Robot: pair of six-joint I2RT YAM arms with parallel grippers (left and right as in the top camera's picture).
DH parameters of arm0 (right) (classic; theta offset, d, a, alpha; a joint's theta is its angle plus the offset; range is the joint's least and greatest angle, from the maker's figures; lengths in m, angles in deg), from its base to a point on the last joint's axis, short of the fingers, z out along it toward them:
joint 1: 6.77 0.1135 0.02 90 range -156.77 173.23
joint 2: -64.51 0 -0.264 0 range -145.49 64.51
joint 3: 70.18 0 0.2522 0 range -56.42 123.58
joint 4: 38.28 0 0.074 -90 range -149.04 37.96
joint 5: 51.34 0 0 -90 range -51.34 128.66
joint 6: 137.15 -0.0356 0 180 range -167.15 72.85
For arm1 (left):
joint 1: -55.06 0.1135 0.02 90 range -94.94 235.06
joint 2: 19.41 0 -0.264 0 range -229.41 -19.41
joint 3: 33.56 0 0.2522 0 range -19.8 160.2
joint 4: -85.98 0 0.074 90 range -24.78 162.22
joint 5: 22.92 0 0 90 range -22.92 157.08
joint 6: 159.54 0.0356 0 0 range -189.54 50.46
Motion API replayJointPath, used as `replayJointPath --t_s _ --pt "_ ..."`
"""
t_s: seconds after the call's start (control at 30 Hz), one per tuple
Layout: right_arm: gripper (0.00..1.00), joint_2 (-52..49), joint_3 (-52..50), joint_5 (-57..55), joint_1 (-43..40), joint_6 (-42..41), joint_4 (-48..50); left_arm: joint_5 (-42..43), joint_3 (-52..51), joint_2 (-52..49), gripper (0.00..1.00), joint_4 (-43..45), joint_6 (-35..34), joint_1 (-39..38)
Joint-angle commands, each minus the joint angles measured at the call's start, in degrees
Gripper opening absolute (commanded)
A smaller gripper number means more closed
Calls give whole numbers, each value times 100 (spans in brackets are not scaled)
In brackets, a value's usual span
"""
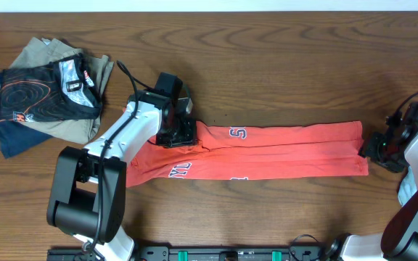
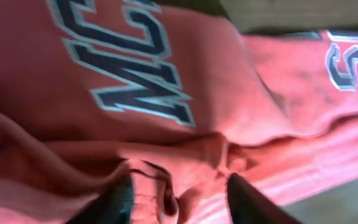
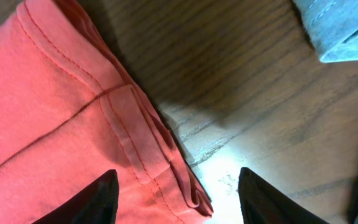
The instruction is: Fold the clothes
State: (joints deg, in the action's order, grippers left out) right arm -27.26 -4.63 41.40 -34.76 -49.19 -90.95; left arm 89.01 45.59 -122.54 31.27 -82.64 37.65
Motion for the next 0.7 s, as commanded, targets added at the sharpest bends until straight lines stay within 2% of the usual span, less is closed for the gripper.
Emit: replayJointPath --t_s 0.0,0.17,0.3,0.67 --pt "61 74 96 -74 -13 232 -46 -404 76 105 53 81 55 31" --pt "65 63 70 35 -13 426 -46 -404 214 251 54 94 33 177" --pt "70 63 42 621 -13 835 61 -409 341 623 54 98 35 378" --pt "72 -234 -243 756 -13 988 479 -409 358 1368 55 52 33 942"
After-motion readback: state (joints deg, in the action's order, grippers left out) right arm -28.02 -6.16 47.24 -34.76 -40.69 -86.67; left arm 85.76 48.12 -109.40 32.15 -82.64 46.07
